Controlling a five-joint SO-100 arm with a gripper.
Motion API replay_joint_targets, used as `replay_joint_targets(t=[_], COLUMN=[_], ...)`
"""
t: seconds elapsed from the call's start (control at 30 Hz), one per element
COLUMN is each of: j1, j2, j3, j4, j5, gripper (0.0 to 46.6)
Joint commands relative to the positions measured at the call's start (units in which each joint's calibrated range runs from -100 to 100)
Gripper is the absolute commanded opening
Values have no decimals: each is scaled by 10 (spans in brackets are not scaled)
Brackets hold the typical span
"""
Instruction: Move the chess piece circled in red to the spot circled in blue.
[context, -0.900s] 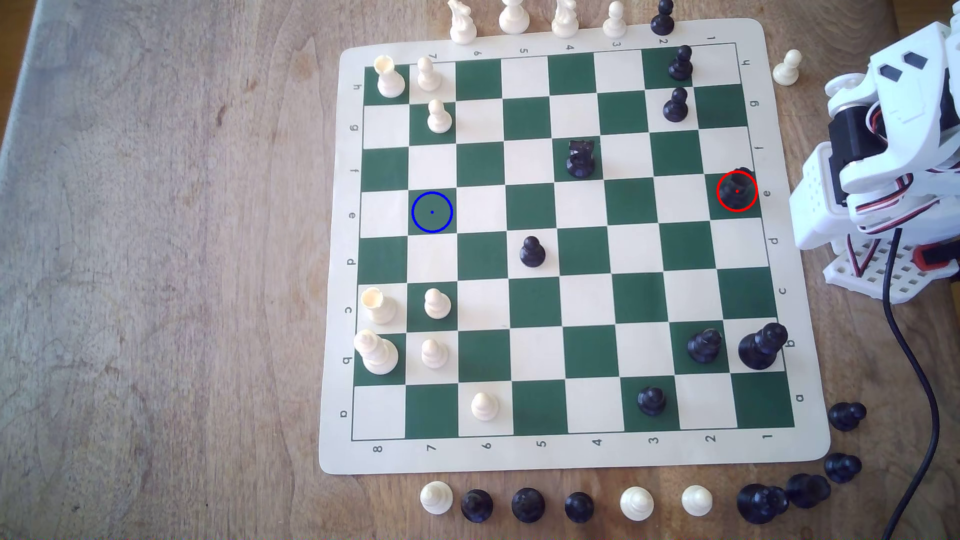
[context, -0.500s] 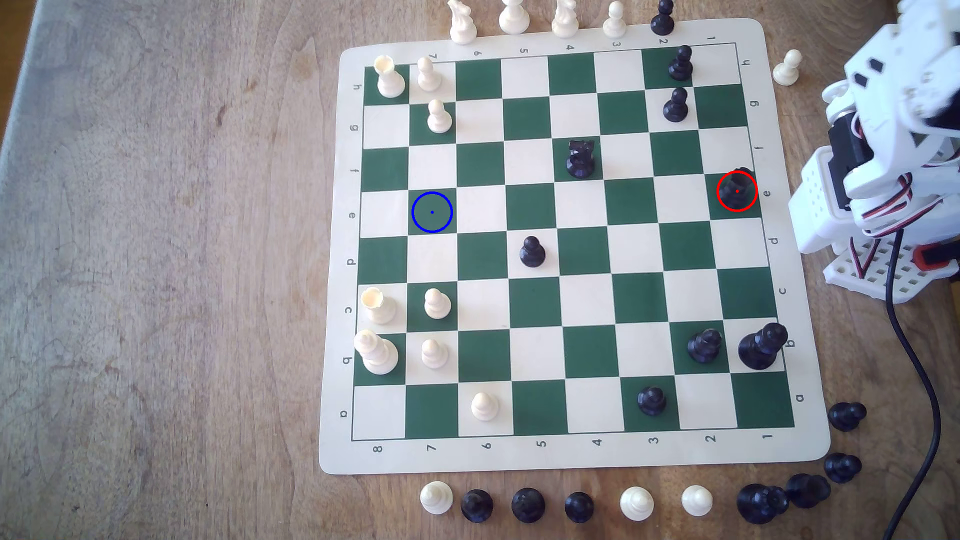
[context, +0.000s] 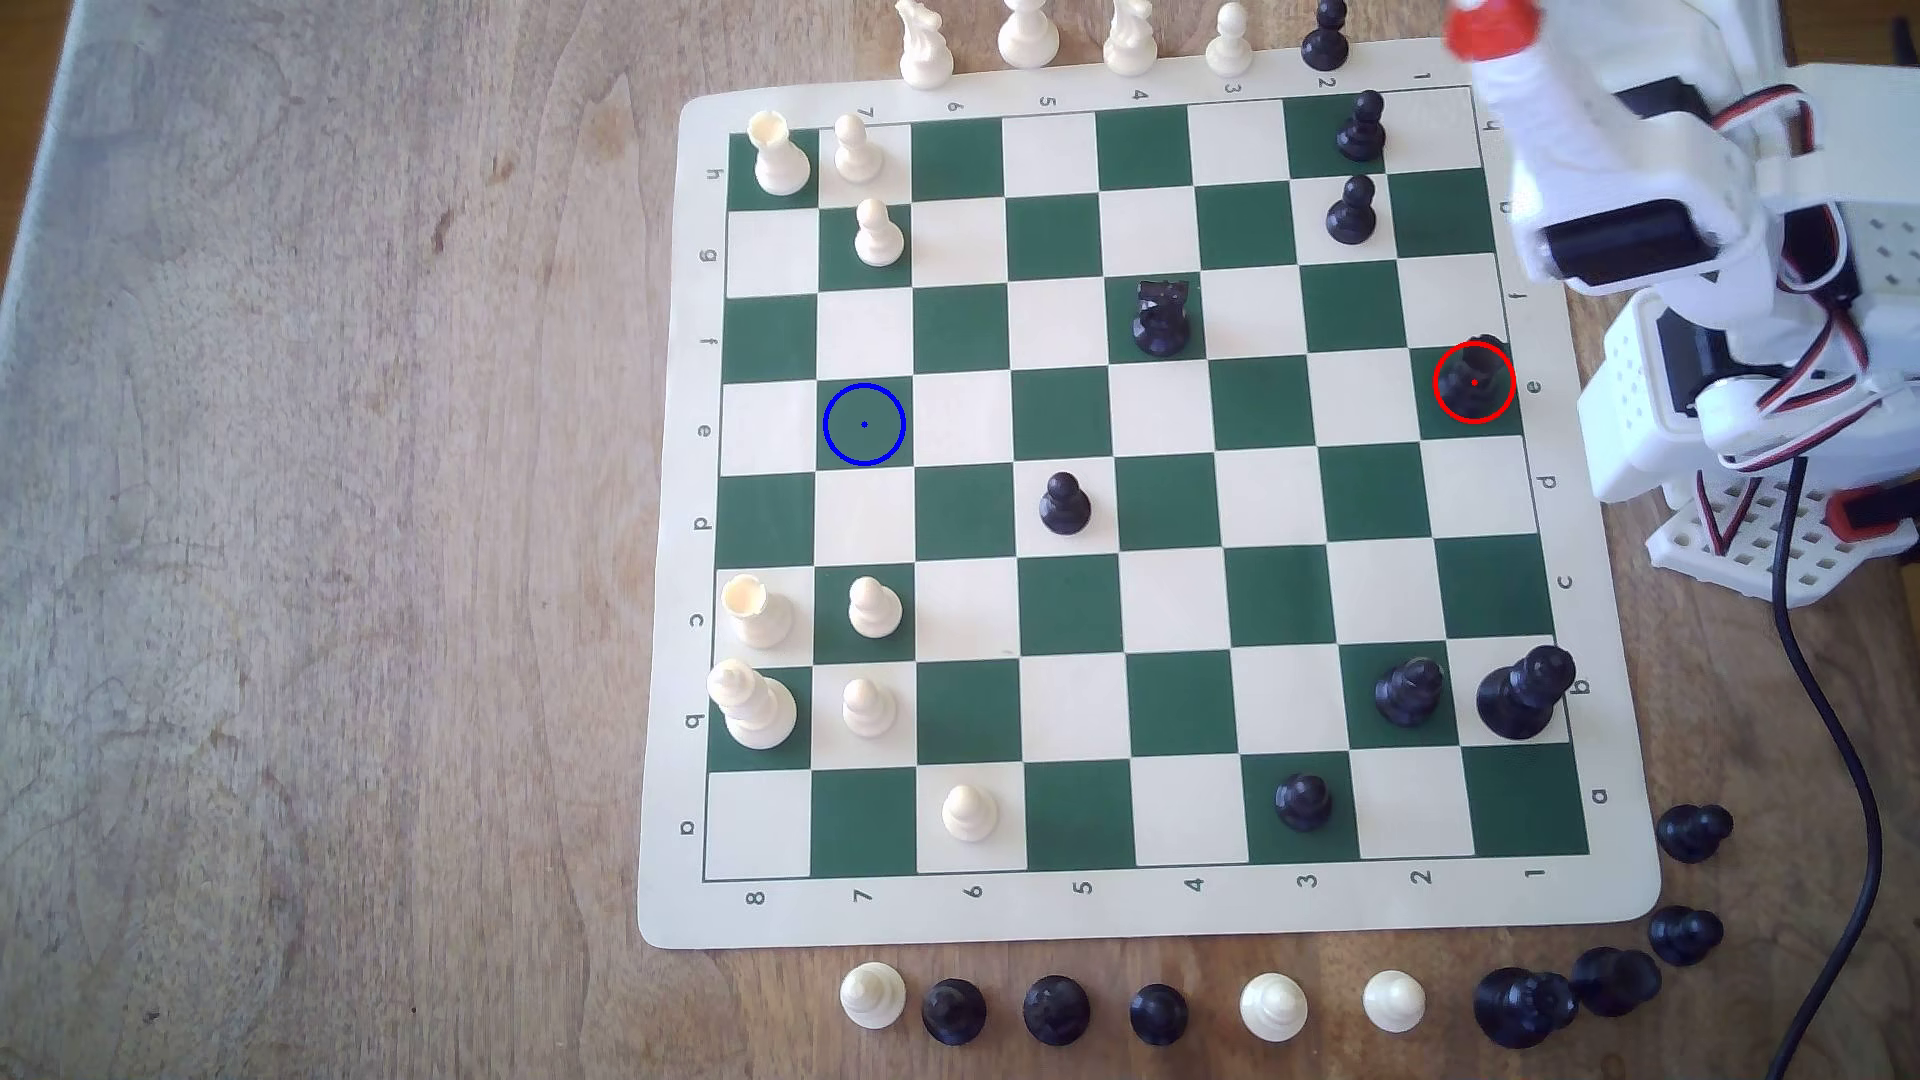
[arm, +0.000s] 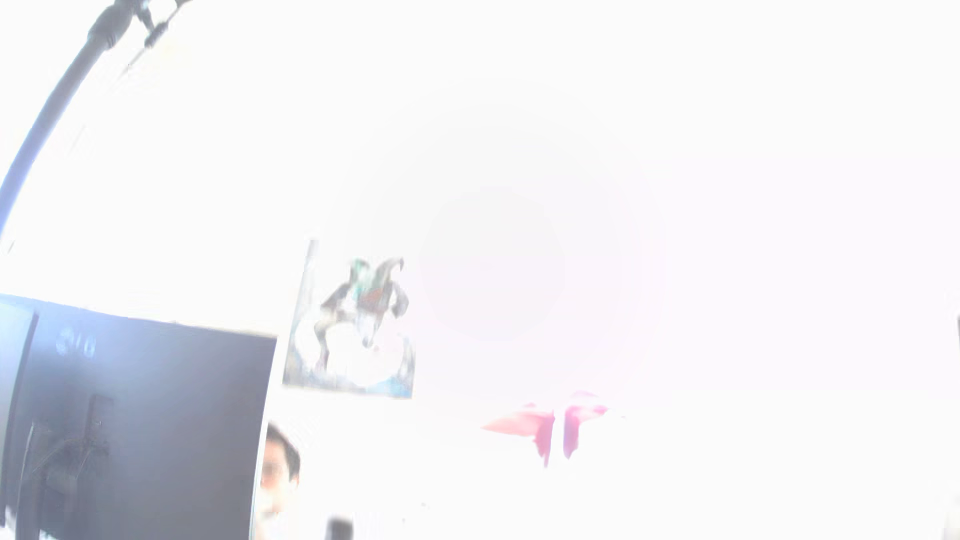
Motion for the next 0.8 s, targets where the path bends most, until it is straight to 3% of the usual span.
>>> replay_joint_targets(t=[0.0,0.23,0.3,0.33,0.43,0.53,0.63,0.67,0.77], j1=[-5,3,9,13,33,63,108,142,164], j2=[2,2,2,2,2,2,2,2,22], j3=[-130,-224,-250,-260,-276,-298,-320,-349,-378], j4=[309,560,618,648,704,783,850,909,958], j5=[-4,-8,-90,-97,-97,-96,-96,-84,-79], gripper=[2,4,51,60,52,2,2,2,2])
